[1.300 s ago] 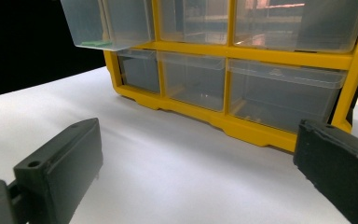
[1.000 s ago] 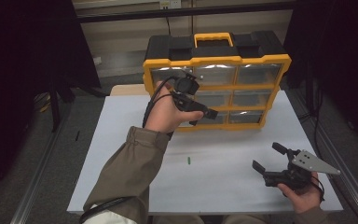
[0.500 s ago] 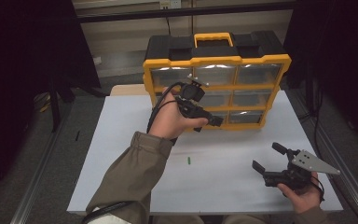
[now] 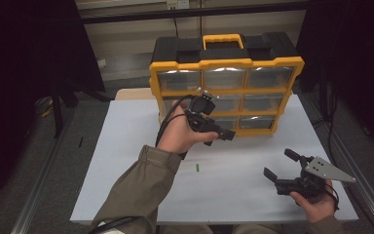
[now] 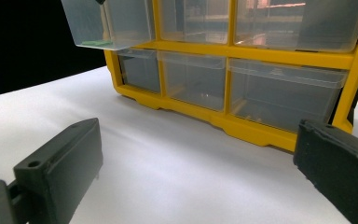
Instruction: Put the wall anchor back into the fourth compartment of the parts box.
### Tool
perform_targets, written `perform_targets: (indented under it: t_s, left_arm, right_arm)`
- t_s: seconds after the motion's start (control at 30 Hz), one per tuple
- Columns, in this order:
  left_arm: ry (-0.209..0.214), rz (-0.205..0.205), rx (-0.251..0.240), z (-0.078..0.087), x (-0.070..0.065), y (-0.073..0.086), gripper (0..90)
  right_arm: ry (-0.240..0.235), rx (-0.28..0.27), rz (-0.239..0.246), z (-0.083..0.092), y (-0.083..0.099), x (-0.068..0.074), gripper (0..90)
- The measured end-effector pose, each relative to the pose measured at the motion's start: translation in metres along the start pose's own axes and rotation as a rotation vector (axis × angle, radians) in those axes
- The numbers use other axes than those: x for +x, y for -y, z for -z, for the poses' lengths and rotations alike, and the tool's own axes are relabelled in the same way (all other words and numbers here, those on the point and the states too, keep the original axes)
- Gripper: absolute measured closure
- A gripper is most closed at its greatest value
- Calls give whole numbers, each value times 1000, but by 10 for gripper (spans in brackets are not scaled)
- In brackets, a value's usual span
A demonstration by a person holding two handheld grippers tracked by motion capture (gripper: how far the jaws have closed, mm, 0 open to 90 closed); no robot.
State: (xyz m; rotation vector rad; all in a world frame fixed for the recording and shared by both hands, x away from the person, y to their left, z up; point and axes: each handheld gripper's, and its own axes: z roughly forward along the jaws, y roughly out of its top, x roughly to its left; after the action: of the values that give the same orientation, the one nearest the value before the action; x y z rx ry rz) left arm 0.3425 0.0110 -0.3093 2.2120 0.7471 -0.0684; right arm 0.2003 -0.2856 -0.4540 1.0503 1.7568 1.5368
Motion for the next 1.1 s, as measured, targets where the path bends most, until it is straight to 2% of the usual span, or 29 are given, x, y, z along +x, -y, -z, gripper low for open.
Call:
perform_targets:
  t_s: [0.07,0.27,0.37,0.4,0.47,0.53,0.57,0.77,0.9,0.97,1.1]
  left_arm:
    - [0,7,-7,-2,-1,3,176]
    - [7,-7,-20,-5,-1,13,162]
    - [4,-10,-21,-5,2,18,159]
    - [1,2,-32,-6,1,20,158]
    - [1,-12,-23,-6,3,23,155]
    - [4,-2,-32,-8,3,28,149]
    - [3,-13,-25,-8,4,29,147]
    - [6,-13,-33,-12,6,39,142]
    - [6,-10,-51,-15,8,46,137]
    - [-4,-10,-33,-15,9,50,136]
    - [-8,-6,-28,-19,13,57,133]
  right_arm:
    - [-1,0,2,0,0,0,12]
    - [-1,-3,1,0,0,0,12]
    - [2,-1,0,0,0,0,11]
    - [0,-3,2,0,0,0,11]
    - [5,-3,5,0,0,0,12]
    - [3,-5,2,0,0,0,12]
    - [1,-5,3,0,0,0,12]
    - [5,-4,4,0,0,0,12]
    - [1,-5,4,0,0,0,12]
    - [3,-5,4,0,0,0,12]
    - [3,-5,5,0,0,0,12]
